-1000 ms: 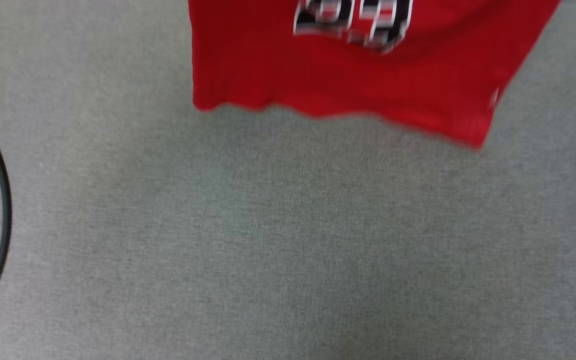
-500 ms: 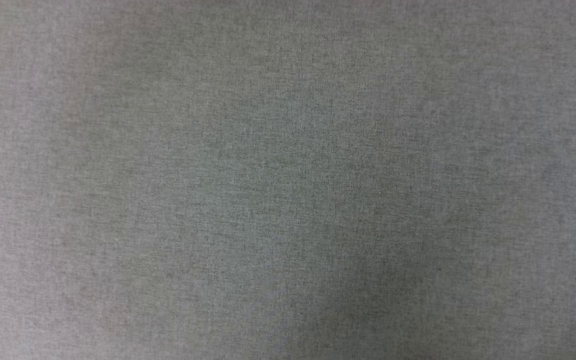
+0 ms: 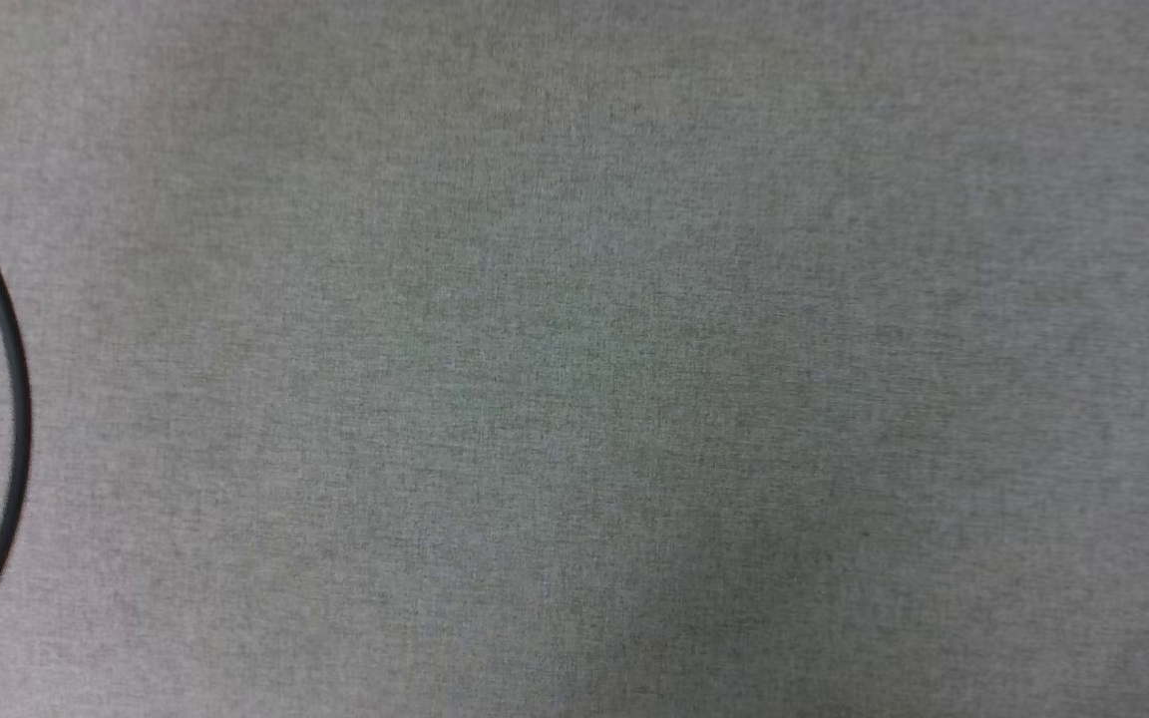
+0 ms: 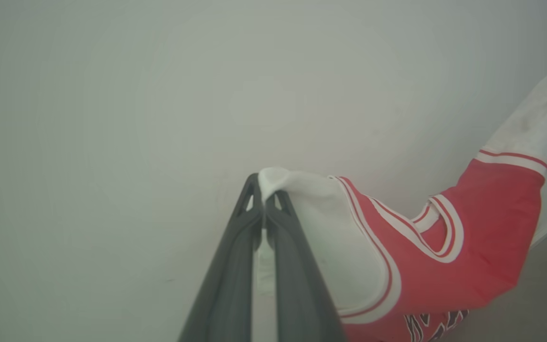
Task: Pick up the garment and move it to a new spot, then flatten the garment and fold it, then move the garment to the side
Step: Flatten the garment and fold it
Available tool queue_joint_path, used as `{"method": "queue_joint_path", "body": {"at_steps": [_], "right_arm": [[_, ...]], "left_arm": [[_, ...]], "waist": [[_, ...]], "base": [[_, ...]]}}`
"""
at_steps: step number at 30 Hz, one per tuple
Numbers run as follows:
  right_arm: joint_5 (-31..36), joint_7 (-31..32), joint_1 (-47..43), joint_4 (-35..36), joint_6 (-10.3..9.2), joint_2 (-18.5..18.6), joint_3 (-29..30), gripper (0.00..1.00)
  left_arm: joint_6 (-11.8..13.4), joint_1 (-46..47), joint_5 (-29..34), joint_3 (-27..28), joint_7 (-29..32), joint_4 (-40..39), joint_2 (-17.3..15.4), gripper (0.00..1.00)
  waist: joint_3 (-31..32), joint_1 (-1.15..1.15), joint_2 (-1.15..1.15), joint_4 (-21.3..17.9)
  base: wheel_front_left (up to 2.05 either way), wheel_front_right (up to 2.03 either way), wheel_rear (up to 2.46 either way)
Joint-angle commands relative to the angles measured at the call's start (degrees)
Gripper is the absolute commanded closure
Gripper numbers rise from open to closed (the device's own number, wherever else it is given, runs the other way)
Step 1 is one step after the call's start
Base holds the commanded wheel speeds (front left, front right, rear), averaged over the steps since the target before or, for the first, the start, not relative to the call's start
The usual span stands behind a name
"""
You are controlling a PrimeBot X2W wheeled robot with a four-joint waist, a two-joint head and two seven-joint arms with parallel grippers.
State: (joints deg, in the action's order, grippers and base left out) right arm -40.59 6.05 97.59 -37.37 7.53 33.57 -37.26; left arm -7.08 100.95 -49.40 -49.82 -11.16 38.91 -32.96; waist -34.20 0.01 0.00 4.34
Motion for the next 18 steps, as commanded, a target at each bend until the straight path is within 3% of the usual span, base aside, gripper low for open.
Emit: {"method": "queue_joint_path", "body": {"at_steps": [1,8,18], "right_arm": [[-1.2,-1.2,-2.9,0.8,-0.08,0.4,-1.3,1.0],[-7.2,-6.9,-19.1,5.0,-0.08,2.3,-5.4,1.0],[-11.4,-10.3,-42.5,13.0,-0.08,5.5,-10.1,1.0]], "left_arm": [[-0.2,-3.2,-0.9,0.2,-1.0,-0.5,-0.8,1.0],[2.9,-21.4,-3.9,1.1,-3.7,-6.7,-3.4,1.0],[12.8,-52.4,-5.8,7.1,-4.1,-25.1,-8.0,1.0]], "waist": [[1.6,-0.01,0.0,-0.7],[7.3,-0.01,0.0,-1.7],[16.7,-0.01,0.0,-2.5]], "base": [[0.0,0.0,0.0],[0.0,0.0,0.0],[0.0,0.0,0.0]]}}
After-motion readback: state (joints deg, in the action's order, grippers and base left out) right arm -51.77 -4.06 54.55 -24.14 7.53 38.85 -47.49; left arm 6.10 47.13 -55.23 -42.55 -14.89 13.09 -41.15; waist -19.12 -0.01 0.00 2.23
